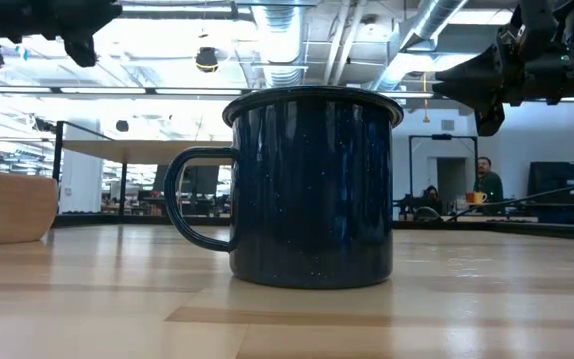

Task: Stack small to large cups/mugs on shelf
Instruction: Put the dark blue mug on the shelf

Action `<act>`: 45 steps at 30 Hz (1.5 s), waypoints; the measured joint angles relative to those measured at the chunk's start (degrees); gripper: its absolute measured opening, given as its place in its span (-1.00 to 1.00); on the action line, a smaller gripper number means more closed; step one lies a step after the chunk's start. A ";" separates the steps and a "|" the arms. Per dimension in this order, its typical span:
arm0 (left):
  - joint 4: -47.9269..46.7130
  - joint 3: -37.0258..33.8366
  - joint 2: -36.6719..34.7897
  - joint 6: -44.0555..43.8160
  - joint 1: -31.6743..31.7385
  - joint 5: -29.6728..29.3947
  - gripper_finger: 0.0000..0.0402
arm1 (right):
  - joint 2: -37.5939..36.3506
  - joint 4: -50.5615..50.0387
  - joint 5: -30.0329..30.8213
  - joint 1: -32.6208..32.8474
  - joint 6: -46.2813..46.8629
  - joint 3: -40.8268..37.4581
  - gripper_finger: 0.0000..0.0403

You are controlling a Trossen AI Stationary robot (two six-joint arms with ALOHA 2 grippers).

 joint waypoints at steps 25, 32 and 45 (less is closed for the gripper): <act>1.34 3.40 2.29 -3.10 -2.71 4.44 -0.58 | 0.00 0.01 0.01 -0.02 0.00 0.00 -0.41; 1.37 8.93 13.89 0.37 -8.30 1.81 -0.58 | 0.00 0.02 2.89 -0.02 0.02 0.00 -0.41; -0.84 19.49 35.71 12.66 -22.56 -4.56 -0.58 | 0.00 0.02 3.90 -0.02 0.04 0.00 -0.41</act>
